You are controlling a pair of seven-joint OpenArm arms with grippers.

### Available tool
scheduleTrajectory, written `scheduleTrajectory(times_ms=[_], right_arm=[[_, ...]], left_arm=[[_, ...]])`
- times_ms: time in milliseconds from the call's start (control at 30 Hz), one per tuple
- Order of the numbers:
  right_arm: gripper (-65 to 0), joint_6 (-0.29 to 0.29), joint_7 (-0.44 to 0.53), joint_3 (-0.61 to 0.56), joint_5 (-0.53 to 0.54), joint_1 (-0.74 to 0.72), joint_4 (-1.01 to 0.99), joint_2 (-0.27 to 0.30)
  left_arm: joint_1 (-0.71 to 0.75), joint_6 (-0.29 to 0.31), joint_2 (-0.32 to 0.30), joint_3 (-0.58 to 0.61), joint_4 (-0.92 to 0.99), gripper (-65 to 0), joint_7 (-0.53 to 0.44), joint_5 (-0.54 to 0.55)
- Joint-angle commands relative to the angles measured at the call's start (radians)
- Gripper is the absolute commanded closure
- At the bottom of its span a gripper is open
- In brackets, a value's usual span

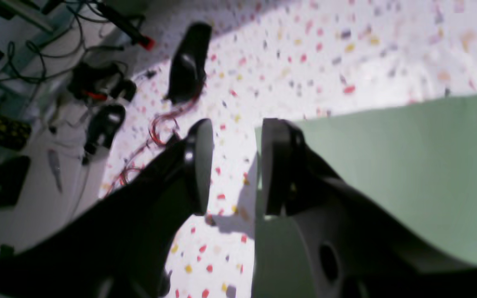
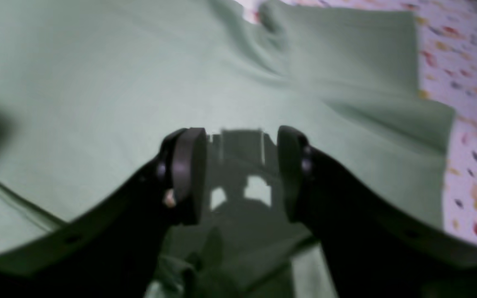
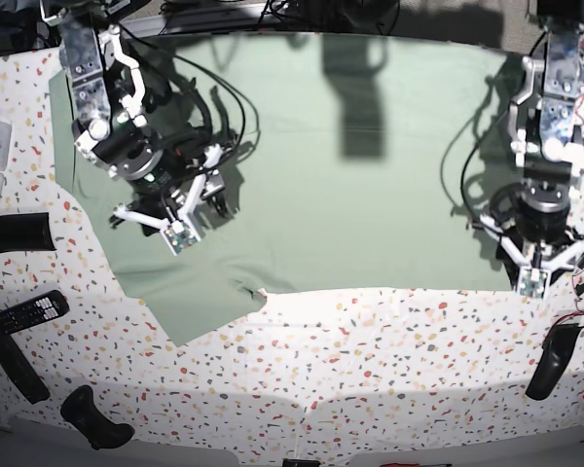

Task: Fold the T-shirt properly
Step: 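Lower both grippers to grasp the shirt's side edges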

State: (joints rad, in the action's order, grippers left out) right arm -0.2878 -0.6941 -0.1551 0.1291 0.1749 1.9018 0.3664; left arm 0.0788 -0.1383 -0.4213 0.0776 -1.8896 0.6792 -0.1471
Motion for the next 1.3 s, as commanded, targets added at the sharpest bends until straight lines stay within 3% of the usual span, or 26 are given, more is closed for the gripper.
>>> scheduleTrajectory(times_ms=[0, 67, 133, 200, 300, 500, 667, 900, 1033, 1133, 1267], right_arm=[[-37.4, 0.004, 0.019, 0.005, 0.004, -0.011, 0.018, 0.008], [-45.3, 0.004, 0.019, 0.005, 0.005, -0.011, 0.018, 0.008], [-46.6, 0.004, 0.022, 0.005, 0.005, -0.012, 0.018, 0.007], [-46.6, 0.005, 0.021, 0.005, 0.005, -0.011, 0.018, 0.007], [-46.6, 0.008, 0.021, 0.005, 0.005, -0.011, 0.018, 0.007], [-46.6, 0.007, 0.021, 0.005, 0.026, -0.011, 0.018, 0.008], [-46.6, 0.007, 0.020, 0.005, 0.058, -0.011, 0.018, 0.007], [-46.6, 0.007, 0.017, 0.005, 0.058, -0.011, 0.018, 0.008], [-46.6, 0.007, 0.017, 0.005, 0.058, -0.011, 0.018, 0.007], [-46.6, 0.007, 0.017, 0.005, 0.058, -0.011, 0.018, 0.008], [-46.6, 0.007, 0.017, 0.005, 0.058, -0.011, 0.018, 0.008]], left_arm=[[-0.014, -0.012, -0.011, -0.006, -0.019, -19.6, -0.028, -0.010], [-0.014, -0.012, -0.011, -0.006, -0.019, -27.4, -0.049, -0.010], [-0.015, -0.012, -0.011, -0.006, -0.019, -37.3, -0.070, -0.010], [-0.018, -0.011, -0.011, -0.006, -0.019, -41.9, -0.072, -0.009], [-0.035, 0.005, -0.011, -0.006, -0.010, -41.9, -0.028, 0.026], [-0.196, 0.147, -0.011, -0.006, 0.171, -41.9, 0.038, 0.183], [-0.382, 0.254, -0.011, -0.006, 0.476, -41.9, 0.039, 0.282], [-0.641, 0.393, -0.014, -0.006, 1.001, -41.9, -0.009, 0.324], [-0.733, 0.490, -0.038, -0.006, 1.248, -41.9, -0.049, 0.448], [-0.749, 0.532, -0.061, -0.006, 1.329, -41.9, -0.069, 0.556], [-0.741, 0.617, -0.070, -0.006, 1.335, -41.9, -0.013, 0.634]])
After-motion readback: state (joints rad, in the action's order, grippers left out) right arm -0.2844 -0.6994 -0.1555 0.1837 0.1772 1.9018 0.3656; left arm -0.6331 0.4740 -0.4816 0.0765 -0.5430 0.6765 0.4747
